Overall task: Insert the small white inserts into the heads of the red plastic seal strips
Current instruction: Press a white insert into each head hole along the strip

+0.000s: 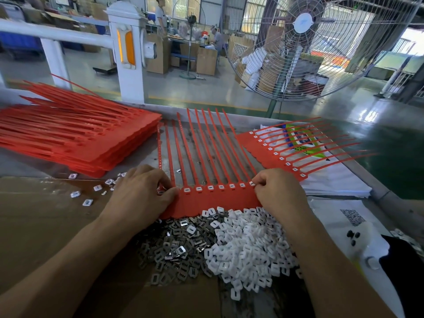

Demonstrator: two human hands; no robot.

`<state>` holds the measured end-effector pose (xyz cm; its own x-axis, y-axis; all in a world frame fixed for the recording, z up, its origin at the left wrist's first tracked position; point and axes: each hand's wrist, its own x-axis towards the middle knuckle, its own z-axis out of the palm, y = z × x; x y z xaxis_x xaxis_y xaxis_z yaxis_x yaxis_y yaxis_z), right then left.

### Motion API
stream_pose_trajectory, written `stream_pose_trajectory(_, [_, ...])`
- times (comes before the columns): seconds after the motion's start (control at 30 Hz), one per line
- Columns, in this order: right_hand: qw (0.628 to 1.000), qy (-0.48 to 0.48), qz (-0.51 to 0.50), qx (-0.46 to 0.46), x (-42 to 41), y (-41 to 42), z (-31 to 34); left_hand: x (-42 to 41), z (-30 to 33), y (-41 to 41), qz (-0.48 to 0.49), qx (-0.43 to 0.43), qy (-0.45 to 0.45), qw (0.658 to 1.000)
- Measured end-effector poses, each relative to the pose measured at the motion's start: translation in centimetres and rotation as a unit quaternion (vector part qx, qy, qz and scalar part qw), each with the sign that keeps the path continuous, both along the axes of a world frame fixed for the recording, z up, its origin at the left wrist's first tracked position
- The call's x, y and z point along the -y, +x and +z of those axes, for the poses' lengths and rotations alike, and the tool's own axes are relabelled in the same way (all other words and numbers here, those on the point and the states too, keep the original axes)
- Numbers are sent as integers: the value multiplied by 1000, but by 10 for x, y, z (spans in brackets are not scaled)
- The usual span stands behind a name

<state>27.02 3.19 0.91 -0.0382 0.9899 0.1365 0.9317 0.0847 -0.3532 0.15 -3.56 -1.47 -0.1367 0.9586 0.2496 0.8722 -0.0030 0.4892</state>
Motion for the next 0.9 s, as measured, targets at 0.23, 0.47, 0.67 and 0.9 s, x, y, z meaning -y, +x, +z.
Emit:
stream_pose_trajectory(0.23, [994,-7,26,110,10,-7,5,0,-1,0,1,1,-5,1000])
stream_pose_trajectory(0.47, [983,35,40,178,17,-13,5,0,-1,-1,0,-1,-7,1000])
stream_pose_trajectory(0.67, [997,57,33,45,17,-7,1,-1,-2,-3,3,6,1,1000])
stream_pose_trajectory(0.9, [966,-57,205,-145,26,-15,5,-3,-3,-2,4,5,-1,1000])
